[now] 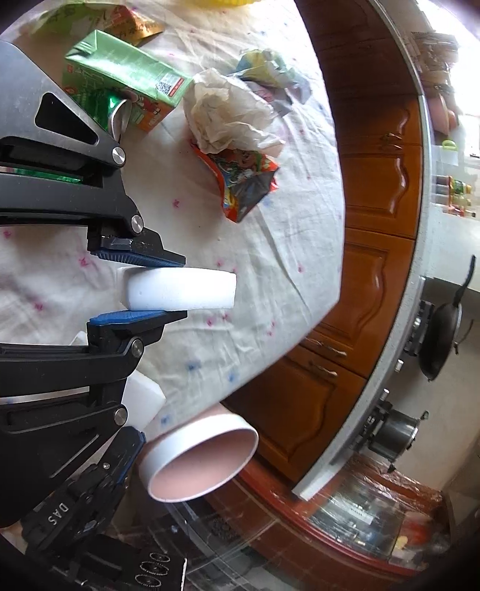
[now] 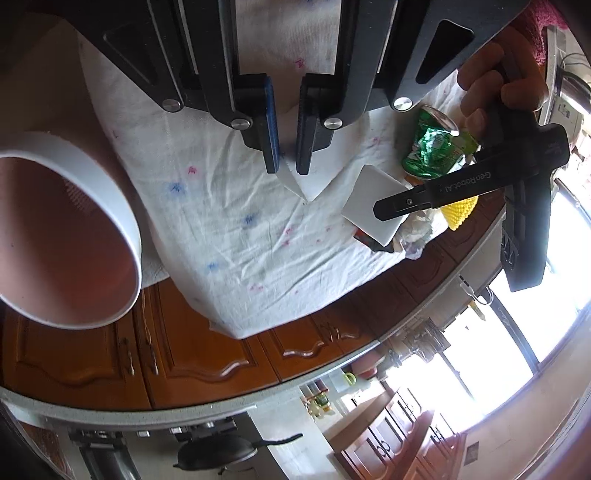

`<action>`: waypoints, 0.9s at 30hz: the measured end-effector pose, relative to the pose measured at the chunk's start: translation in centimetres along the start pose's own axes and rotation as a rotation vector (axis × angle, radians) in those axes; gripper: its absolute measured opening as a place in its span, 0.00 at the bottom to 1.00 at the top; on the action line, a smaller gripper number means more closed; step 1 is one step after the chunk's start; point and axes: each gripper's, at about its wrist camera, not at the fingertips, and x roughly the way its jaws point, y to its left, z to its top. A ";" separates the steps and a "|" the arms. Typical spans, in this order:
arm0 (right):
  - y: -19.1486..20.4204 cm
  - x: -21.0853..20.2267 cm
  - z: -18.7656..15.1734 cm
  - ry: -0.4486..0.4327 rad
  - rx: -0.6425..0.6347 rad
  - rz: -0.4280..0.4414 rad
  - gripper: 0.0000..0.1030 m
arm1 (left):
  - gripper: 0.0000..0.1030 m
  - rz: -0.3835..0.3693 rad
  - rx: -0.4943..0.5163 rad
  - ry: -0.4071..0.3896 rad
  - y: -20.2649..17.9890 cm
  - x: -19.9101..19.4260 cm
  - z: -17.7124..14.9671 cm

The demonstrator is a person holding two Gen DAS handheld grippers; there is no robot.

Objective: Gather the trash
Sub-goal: 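Grasp a white sponge block with left tool while right tool grasps another, then carry both sponge blocks over the bucket and open both tools to drop them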

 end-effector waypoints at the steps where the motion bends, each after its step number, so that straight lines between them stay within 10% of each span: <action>1: 0.1 -0.3 0.1 -0.008 -0.002 0.000 0.08 | 0.19 -0.009 0.007 -0.010 -0.3 -0.5 0.0; 27: -6.3 -11.0 1.5 -0.220 0.091 -0.139 0.08 | 0.19 -0.148 0.137 -0.024 -9.4 -2.4 -0.6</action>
